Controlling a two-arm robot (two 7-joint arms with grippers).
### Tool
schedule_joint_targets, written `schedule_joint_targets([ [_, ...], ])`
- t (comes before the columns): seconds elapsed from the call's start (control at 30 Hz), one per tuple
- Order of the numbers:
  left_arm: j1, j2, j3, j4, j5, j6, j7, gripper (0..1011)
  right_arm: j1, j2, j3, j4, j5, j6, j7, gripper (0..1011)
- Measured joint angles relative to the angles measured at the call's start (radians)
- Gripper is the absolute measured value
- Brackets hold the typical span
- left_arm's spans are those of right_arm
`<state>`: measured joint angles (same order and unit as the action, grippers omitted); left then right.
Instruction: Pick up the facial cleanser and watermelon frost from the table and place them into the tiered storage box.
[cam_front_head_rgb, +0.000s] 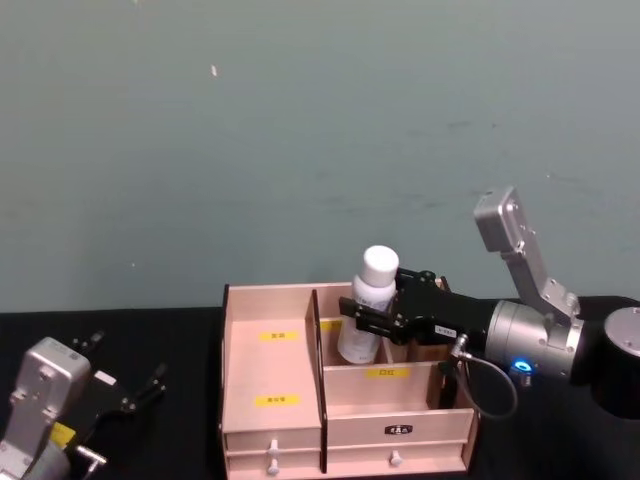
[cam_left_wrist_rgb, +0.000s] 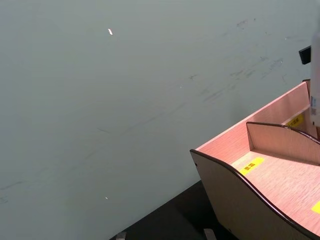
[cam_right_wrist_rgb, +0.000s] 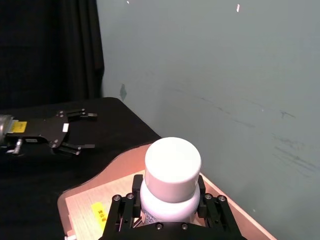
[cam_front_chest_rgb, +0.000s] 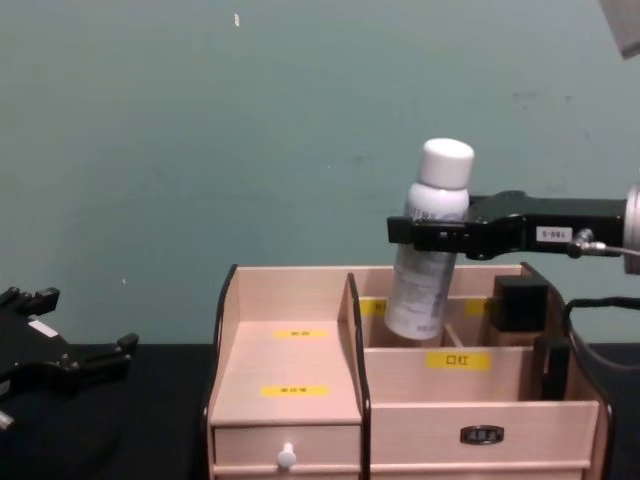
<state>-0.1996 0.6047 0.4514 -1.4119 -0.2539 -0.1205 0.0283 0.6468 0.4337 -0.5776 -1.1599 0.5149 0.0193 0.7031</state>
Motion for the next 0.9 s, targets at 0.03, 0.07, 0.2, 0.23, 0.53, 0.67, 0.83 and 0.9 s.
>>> schedule_joint_targets([
  [0.03, 0.000, 0.000, 0.000, 0.000, 0.000, 0.000, 0.000, 1001, 0.000, -0.003, 0.000, 0.002, -0.002, 0.000, -0.003, 594],
  [0.07, 0.000, 0.000, 0.000, 0.000, 0.000, 0.000, 0.000, 1001, 0.001, -0.006, 0.000, 0.004, -0.005, 0.000, -0.006, 594],
  [0.2, 0.000, 0.000, 0.000, 0.000, 0.000, 0.000, 0.000, 1001, 0.001, -0.022, 0.004, 0.016, -0.019, -0.001, -0.025, 594],
  [0.23, 0.000, 0.000, 0.000, 0.000, 0.000, 0.000, 0.000, 1001, 0.001, -0.025, 0.005, 0.019, -0.021, -0.001, -0.028, 594],
  [0.53, 0.000, 0.000, 0.000, 0.000, 0.000, 0.000, 0.000, 1001, 0.001, -0.056, 0.018, 0.055, -0.048, -0.013, -0.056, 594],
  [0.67, 0.000, 0.000, 0.000, 0.000, 0.000, 0.000, 0.000, 1001, 0.001, -0.067, 0.023, 0.071, -0.058, -0.013, -0.063, 594],
  [0.83, 0.000, 0.000, 0.000, 0.000, 0.000, 0.000, 0.000, 1001, 0.001, -0.078, 0.027, 0.087, -0.072, -0.004, -0.072, 594],
  [0.9, 0.000, 0.000, 0.000, 0.000, 0.000, 0.000, 0.000, 1001, 0.000, -0.080, 0.028, 0.090, -0.076, 0.001, -0.076, 594],
])
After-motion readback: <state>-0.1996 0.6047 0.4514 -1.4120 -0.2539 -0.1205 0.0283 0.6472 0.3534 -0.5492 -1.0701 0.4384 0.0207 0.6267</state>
